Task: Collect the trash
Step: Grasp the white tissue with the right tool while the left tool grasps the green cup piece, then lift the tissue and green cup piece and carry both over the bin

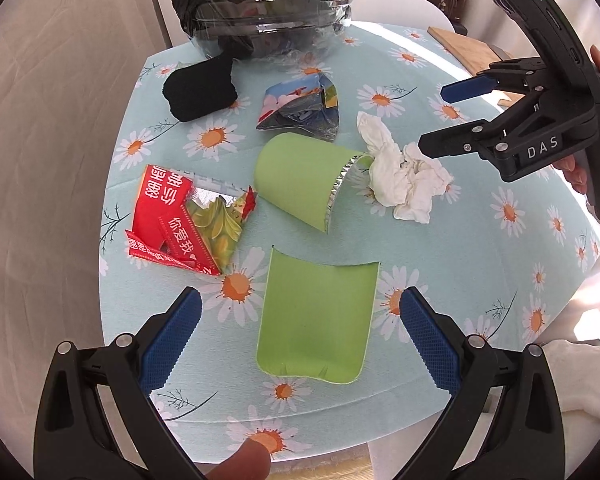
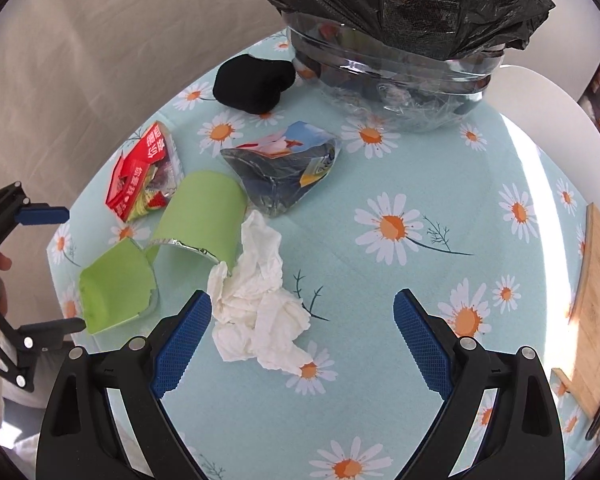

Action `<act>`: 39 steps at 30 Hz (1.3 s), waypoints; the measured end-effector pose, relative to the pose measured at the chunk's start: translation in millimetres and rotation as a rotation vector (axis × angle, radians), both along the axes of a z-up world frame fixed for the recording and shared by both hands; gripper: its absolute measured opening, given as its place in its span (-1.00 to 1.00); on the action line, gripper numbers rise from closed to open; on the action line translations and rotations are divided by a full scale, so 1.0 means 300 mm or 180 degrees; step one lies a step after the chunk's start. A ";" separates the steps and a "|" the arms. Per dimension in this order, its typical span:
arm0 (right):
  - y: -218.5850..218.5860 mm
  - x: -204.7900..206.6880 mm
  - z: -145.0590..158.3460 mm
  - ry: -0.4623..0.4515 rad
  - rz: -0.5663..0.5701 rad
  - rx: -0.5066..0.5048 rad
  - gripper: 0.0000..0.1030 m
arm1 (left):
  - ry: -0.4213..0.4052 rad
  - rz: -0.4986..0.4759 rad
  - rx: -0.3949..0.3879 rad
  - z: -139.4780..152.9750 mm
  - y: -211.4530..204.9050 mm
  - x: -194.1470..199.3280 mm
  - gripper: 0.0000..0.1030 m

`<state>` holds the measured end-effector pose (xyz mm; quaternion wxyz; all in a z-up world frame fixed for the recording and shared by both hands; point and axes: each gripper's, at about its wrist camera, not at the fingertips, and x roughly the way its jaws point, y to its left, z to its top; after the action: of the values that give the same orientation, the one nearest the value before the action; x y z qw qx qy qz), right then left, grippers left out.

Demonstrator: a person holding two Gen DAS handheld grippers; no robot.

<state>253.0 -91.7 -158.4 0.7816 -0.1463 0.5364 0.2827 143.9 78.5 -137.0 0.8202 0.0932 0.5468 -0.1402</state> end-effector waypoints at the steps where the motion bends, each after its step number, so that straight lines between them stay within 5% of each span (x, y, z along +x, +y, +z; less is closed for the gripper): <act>1: 0.002 -0.001 -0.010 0.0019 0.0014 -0.0006 0.70 | 0.0009 -0.0026 -0.0001 -0.009 -0.007 -0.002 0.88; 20: 0.044 0.034 -0.153 0.0327 0.0175 -0.0090 0.70 | 0.0324 -0.0276 0.0208 -0.166 -0.057 0.046 0.88; 22: 0.050 0.031 -0.157 0.0353 0.0218 -0.0056 0.68 | 0.0373 -0.0288 0.0155 -0.170 -0.052 0.048 0.65; 23: 0.054 0.027 -0.155 0.0334 0.0240 -0.0042 0.62 | 0.0370 -0.0278 0.0155 -0.172 -0.051 0.049 0.54; 24: 0.058 0.024 -0.155 0.0355 0.0265 -0.0022 0.30 | 0.0375 -0.0262 0.0168 -0.176 -0.049 0.051 0.35; 27: 0.076 0.015 -0.167 0.0573 0.0388 0.0103 -0.24 | 0.0415 -0.0213 0.0081 -0.176 -0.038 0.057 0.31; 39: 0.067 0.003 -0.112 0.0522 0.0434 -0.0028 -0.40 | 0.0404 -0.0163 0.0111 -0.127 0.011 0.051 0.31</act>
<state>254.0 -71.6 -192.1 0.7134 -0.1623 0.5887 0.3439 159.3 81.7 -175.0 0.7783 0.1124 0.5975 -0.1572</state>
